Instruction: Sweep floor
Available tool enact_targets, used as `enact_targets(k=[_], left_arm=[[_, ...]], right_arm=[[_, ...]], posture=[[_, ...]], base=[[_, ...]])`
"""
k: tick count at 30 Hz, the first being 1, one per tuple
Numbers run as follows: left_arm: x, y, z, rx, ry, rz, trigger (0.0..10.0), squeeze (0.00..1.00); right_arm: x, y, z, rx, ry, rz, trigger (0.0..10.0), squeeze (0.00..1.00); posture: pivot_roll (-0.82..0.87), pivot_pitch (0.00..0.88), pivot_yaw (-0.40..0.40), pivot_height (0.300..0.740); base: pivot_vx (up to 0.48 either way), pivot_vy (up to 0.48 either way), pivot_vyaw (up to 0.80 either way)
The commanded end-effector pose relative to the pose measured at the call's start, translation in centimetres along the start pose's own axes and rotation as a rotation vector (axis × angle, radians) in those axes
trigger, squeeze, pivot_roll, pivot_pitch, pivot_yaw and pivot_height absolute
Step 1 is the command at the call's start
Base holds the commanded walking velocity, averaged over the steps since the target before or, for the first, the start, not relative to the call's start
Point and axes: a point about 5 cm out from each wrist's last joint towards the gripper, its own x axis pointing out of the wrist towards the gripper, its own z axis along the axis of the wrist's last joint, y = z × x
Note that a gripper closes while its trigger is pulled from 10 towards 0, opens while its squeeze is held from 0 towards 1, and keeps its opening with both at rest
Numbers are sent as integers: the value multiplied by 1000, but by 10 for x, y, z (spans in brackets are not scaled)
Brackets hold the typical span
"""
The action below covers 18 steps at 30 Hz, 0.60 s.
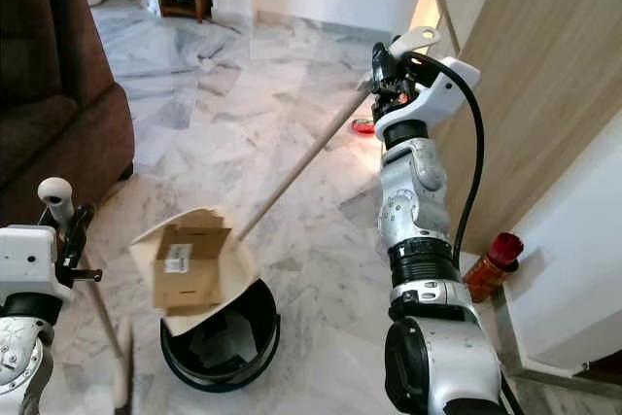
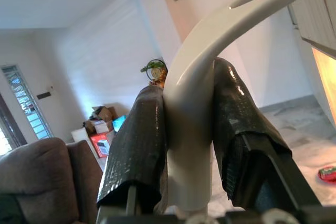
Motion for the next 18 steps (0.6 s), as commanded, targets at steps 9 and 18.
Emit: enact_targets(k=[9,18], left_arm=[[3,-7,11,12,-35,-27,10000,0],[6,-10,13,5,-50,-42,10000,0]], right_arm=[[7,18,17,36,-115,113,10000,0],[2,40,16,95,-184,232,10000,0]], posture=[[118,0,-88,740],[118,0,-88,740]], base=[[0,0,0],[0,0,0]])
